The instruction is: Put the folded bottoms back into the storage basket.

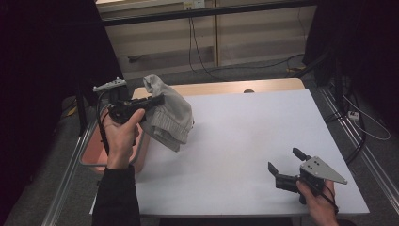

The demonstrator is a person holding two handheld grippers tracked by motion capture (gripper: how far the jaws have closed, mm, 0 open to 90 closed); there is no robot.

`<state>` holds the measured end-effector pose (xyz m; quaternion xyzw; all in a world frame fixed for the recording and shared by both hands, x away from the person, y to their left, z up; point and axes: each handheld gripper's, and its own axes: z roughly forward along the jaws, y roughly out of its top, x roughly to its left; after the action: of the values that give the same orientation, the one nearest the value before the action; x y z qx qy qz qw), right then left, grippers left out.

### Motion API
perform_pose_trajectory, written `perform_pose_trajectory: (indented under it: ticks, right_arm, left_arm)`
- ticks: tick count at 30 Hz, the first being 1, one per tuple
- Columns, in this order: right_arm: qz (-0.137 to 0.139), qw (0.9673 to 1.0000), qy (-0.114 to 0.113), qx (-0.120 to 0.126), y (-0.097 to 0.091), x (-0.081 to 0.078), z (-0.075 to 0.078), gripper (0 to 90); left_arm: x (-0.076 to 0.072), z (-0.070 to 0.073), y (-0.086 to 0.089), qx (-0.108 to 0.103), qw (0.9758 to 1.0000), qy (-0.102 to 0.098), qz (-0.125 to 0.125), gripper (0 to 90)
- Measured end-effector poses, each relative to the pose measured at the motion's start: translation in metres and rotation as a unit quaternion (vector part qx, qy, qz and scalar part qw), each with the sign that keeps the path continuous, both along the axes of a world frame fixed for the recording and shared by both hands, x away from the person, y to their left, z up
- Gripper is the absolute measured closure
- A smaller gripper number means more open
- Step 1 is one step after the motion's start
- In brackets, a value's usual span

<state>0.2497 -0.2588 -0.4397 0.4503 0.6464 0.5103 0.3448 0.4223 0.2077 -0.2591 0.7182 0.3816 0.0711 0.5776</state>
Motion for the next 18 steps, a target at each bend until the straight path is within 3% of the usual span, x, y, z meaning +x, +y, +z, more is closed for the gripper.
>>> perform_pose_trajectory:
  ticks: [4, 11, 18]
  right_arm:
    - [-0.002, 1.0, 0.0, 0.001, 0.0, 0.0, 0.0, 3.1]
    - [-0.001, 1.0, 0.001, 0.002, 0.0, 0.0, 0.0, 3.1]
    - [0.0, 1.0, 0.001, 0.002, 0.0, 0.001, 0.0, 3.1]
  left_arm:
    - [-0.003, 0.008, 0.001, -0.001, 0.9997, -0.015, -0.018, 81.8]
    - [-0.004, 0.019, 0.002, 0.016, 0.9995, -0.027, -0.008, 81.8]
    - [-0.003, 0.036, 0.007, 0.021, 0.9991, -0.037, 0.0, 81.8]
